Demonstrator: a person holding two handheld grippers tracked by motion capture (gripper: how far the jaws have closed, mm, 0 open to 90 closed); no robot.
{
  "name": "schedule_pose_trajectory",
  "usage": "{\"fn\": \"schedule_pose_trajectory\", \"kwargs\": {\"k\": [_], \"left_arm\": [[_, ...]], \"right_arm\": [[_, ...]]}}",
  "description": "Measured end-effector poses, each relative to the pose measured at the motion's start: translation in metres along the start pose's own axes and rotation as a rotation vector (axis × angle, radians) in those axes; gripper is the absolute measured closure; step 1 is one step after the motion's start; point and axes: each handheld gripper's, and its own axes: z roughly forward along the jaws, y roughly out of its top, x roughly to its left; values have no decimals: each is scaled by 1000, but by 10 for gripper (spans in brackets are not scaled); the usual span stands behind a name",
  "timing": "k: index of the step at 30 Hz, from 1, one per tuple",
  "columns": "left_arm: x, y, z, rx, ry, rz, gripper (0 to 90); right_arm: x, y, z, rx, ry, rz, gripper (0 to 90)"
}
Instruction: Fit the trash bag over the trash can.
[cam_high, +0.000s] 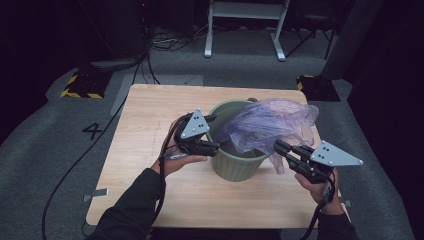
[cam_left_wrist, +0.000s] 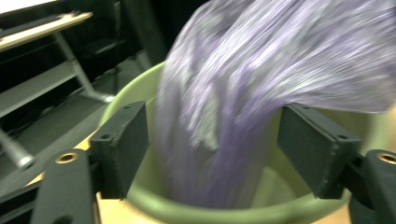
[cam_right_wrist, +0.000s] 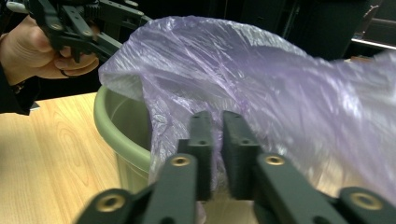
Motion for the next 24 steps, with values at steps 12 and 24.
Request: {"fn": "schedule_pose_trajectory", "kwargs": {"k": [12, 24], "left_arm": [[-31, 20, 29, 102, -43, 149, 554], [-2, 4, 20, 126, -3, 110, 897]], "right_arm": [[10, 6, -7, -8, 4, -63, 900], [10, 5, -27, -19, -34, -60, 896]]}}
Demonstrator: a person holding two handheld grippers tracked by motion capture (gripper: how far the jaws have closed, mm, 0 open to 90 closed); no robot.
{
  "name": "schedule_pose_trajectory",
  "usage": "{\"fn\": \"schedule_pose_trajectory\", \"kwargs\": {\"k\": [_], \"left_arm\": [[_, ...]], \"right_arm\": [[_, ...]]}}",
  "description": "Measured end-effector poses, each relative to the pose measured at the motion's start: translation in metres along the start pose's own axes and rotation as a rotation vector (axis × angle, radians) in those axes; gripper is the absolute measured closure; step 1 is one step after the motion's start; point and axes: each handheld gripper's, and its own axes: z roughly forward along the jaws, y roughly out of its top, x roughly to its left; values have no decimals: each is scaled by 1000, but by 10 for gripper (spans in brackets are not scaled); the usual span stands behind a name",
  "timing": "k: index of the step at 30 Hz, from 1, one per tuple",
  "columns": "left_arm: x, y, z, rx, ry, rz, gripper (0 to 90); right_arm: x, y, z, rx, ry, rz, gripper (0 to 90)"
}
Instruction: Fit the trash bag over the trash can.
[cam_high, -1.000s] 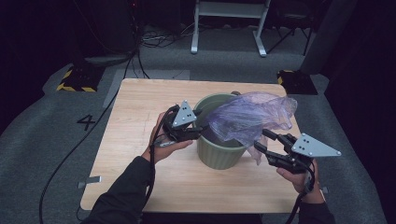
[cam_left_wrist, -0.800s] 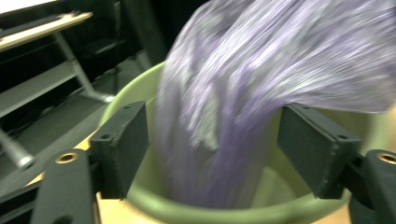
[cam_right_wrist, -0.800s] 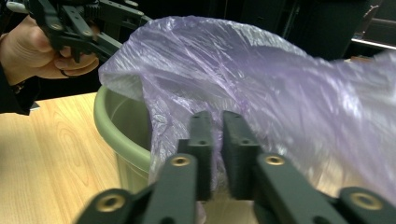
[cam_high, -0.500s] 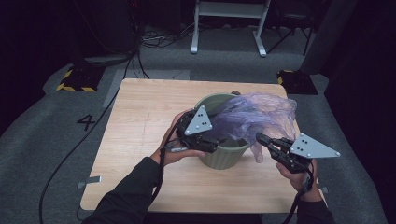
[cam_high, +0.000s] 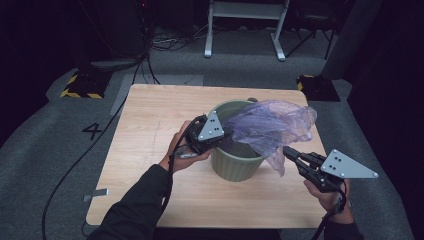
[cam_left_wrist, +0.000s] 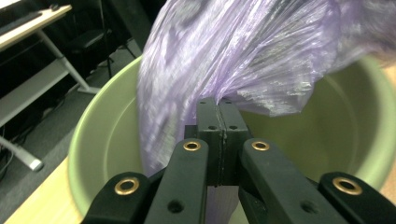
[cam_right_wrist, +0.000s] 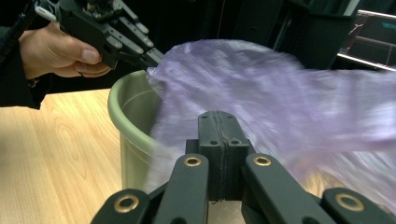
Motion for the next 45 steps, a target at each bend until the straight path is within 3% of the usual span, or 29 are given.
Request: {"fn": "schedule_pose_trajectory", "kwargs": {"k": [5, 10, 14, 17, 20, 22, 24, 27, 30, 32, 35, 38, 42, 45], "left_arm": [[3, -11, -4, -1, 8, -16, 897], [5, -18, -11, -14, 17, -10, 897], [8, -24, -16, -14, 18, -20, 896], [10, -26, -18, -24, 14, -33, 890], [10, -26, -19, -25, 17, -41, 842], [10, -26, -19, -28, 16, -41, 816], [10, -26, -21, -34, 13, -43, 745], [11, -25, -24, -48, 7, -57, 573], [11, -25, -31, -70, -30, -77, 363], [11, -23, -38, -107, -51, -78, 280], [11, -18, -46, -157, -95, -95, 223], [7, -8, -46, -179, -97, -57, 205], [3, 10, -38, -181, -98, -11, 213], [0, 21, -26, -142, -87, 15, 221]], "right_arm": [[-1, -3, -6, -9, -6, 14, 827], [-5, -6, -5, 23, -64, 50, 508], [-12, -5, -4, 28, -109, 78, 336], [-13, -3, 1, 20, -61, 100, 280], [-8, 4, 10, 19, 7, 78, 270], [-2, 10, 14, 10, 36, 48, 306], [5, 16, 18, -3, 43, 7, 470], [11, 24, 22, -14, 67, -36, 705], [15, 29, 28, 5, 101, -69, 855], [17, 31, 31, 24, 111, -85, 889], [19, 33, 35, 37, 119, -97, 900], [20, 36, 37, 33, 133, -98, 900], [24, 40, 38, 27, 151, -108, 900], [25, 41, 38, 24, 156, -113, 900]]}}
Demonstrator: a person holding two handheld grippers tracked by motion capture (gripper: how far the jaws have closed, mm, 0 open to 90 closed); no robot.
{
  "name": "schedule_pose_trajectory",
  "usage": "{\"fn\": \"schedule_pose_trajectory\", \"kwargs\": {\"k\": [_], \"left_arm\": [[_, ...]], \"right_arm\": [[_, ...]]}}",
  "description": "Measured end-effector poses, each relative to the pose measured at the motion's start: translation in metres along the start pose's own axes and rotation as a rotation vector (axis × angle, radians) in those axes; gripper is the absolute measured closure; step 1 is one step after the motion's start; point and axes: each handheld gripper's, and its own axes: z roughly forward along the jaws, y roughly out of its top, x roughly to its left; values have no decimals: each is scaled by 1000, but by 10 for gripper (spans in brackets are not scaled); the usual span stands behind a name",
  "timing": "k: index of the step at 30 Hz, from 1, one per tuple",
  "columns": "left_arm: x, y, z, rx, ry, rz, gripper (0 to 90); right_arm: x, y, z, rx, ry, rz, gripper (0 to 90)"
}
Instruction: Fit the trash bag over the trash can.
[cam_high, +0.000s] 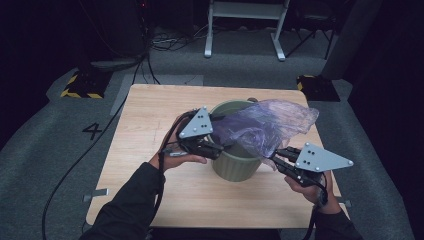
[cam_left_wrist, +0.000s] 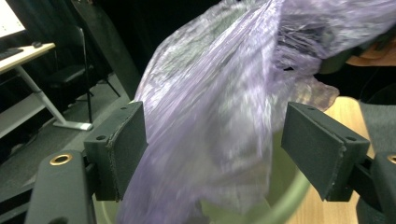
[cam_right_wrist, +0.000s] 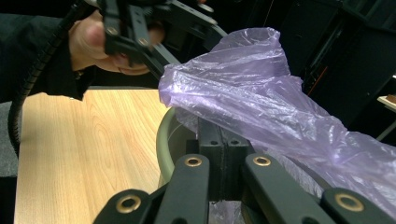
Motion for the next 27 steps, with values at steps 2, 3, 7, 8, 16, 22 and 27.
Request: {"fn": "schedule_pose_trajectory", "kwargs": {"k": [2, 3, 7, 8, 16, 22, 27], "left_arm": [[-1, 3, 9, 42, 9, 16, 297], [0, 3, 12, 52, 1, 16, 365], [-1, 2, 16, 73, -8, 57, 683], [0, 2, 15, 75, -5, 64, 746], [8, -8, -6, 45, 13, 35, 894], [13, -21, -24, 20, 6, -4, 894], [15, -33, -35, 0, -1, -42, 893]], "right_arm": [[0, 1, 0, -7, 5, 3, 900], [1, 2, -1, -12, 8, 5, 900], [3, 4, -4, -22, 10, 1, 900], [4, 4, -5, -24, 11, 2, 898], [6, 3, -16, -40, -26, 12, 639], [2, -4, -33, -29, -108, 21, 428], [-7, -12, -46, -7, -235, 27, 342]]}}
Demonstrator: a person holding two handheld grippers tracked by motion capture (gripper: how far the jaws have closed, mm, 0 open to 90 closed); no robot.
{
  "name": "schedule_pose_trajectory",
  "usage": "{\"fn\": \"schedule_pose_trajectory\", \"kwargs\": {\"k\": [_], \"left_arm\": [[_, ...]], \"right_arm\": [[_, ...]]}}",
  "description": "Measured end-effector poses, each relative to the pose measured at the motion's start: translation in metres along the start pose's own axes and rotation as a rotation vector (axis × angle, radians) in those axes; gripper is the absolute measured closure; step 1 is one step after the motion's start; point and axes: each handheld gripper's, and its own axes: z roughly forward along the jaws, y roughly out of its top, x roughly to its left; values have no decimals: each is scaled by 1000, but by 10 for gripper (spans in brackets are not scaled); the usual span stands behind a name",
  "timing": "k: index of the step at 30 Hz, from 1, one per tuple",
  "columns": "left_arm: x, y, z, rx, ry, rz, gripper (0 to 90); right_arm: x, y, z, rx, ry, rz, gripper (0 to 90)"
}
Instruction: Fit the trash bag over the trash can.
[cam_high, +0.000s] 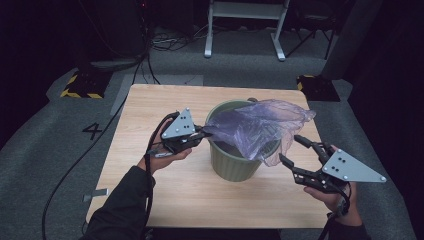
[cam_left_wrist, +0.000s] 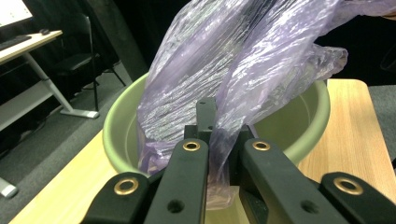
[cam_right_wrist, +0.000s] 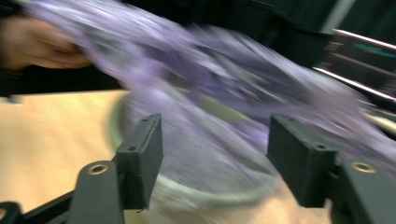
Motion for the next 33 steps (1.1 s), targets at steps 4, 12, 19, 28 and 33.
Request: {"fn": "schedule_pose_trajectory", "kwargs": {"k": [4, 12, 19, 28, 33], "left_arm": [[2, -12, -8, -31, -17, -37, 892], [6, -30, -24, -65, -20, -84, 883], [7, -43, -28, -66, 7, -118, 837], [-2, -51, -39, -61, 165, -204, 267], [-15, -46, -44, -85, 139, -185, 154]], "right_arm": [[-19, -17, 2, 23, -86, 52, 287], [-64, -46, 26, 104, -147, 187, 216], [-83, -69, 48, 107, -30, 396, 267], [-55, -65, 39, 110, -26, 317, 405], [-47, -59, 32, 84, -1, 278, 630]]}}
